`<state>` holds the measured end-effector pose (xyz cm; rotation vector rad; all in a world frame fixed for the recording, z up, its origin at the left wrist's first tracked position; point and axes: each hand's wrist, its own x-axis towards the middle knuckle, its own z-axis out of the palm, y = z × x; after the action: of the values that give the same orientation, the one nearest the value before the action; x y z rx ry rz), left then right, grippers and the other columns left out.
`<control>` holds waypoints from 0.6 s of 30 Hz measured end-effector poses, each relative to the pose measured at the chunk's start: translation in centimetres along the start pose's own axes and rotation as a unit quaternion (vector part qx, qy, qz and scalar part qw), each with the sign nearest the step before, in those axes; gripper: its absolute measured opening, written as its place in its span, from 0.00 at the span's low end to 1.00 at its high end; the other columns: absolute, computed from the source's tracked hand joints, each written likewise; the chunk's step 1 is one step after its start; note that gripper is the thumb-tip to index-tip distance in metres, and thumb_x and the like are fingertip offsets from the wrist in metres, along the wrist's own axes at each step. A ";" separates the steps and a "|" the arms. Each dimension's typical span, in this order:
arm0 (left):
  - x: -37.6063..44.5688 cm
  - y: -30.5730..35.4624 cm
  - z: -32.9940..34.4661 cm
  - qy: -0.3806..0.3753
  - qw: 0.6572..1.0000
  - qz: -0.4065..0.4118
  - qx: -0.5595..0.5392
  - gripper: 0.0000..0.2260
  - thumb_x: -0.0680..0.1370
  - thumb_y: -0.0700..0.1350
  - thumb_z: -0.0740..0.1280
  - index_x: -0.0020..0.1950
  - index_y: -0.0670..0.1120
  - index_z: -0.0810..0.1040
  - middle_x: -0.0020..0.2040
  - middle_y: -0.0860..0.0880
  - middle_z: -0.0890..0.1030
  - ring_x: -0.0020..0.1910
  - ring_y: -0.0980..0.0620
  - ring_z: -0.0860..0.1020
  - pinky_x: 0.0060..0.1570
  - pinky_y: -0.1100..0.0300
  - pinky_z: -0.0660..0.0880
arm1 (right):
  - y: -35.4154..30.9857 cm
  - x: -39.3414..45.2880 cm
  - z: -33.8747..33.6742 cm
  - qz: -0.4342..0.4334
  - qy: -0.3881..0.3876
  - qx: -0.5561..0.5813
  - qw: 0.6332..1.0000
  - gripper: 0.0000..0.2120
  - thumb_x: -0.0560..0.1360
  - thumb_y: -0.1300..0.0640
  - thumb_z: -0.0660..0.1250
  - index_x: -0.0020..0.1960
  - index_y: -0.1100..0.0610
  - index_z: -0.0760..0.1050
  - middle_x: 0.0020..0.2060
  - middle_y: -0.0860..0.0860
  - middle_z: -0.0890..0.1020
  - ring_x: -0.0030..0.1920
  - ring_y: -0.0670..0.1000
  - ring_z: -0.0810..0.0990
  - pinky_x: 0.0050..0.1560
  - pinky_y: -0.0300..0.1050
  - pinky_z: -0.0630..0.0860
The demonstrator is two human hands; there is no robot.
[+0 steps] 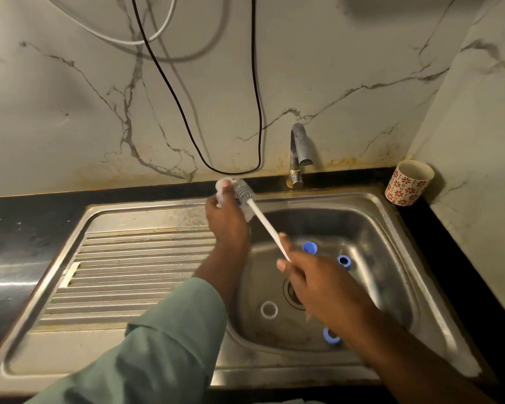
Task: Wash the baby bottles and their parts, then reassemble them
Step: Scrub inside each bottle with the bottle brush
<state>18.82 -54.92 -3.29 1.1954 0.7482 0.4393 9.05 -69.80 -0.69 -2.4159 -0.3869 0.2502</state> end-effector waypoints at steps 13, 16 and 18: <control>0.6 0.2 -0.3 0.017 0.987 -0.090 -0.134 0.15 0.80 0.52 0.68 0.61 0.44 0.75 0.54 0.43 0.81 0.47 0.47 0.83 0.32 0.57 0.81 | 0.5 0.3 0.1 0.004 -0.013 -0.070 0.997 0.22 0.83 0.49 0.53 0.76 0.43 0.58 0.35 0.46 0.74 0.30 0.44 0.72 0.28 0.38 0.67; 0.4 -0.2 0.0 0.005 0.995 -0.062 -0.079 0.11 0.82 0.55 0.64 0.56 0.48 0.75 0.54 0.44 0.82 0.49 0.49 0.82 0.41 0.57 0.80 | 0.1 0.3 0.3 0.003 0.001 -0.065 0.998 0.22 0.83 0.49 0.53 0.76 0.43 0.57 0.34 0.47 0.74 0.29 0.44 0.71 0.27 0.36 0.65; -0.5 -1.0 0.4 -0.010 0.997 -0.060 -0.043 0.13 0.82 0.57 0.63 0.56 0.49 0.75 0.54 0.45 0.81 0.51 0.49 0.82 0.43 0.58 0.79 | -0.3 1.9 0.2 0.014 0.028 -0.071 0.997 0.23 0.83 0.50 0.53 0.77 0.45 0.56 0.36 0.48 0.74 0.34 0.45 0.73 0.33 0.40 0.69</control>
<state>18.72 -55.87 -4.04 1.0670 0.7724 0.3555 10.67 -68.79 -0.81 -2.5633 -0.3551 0.1712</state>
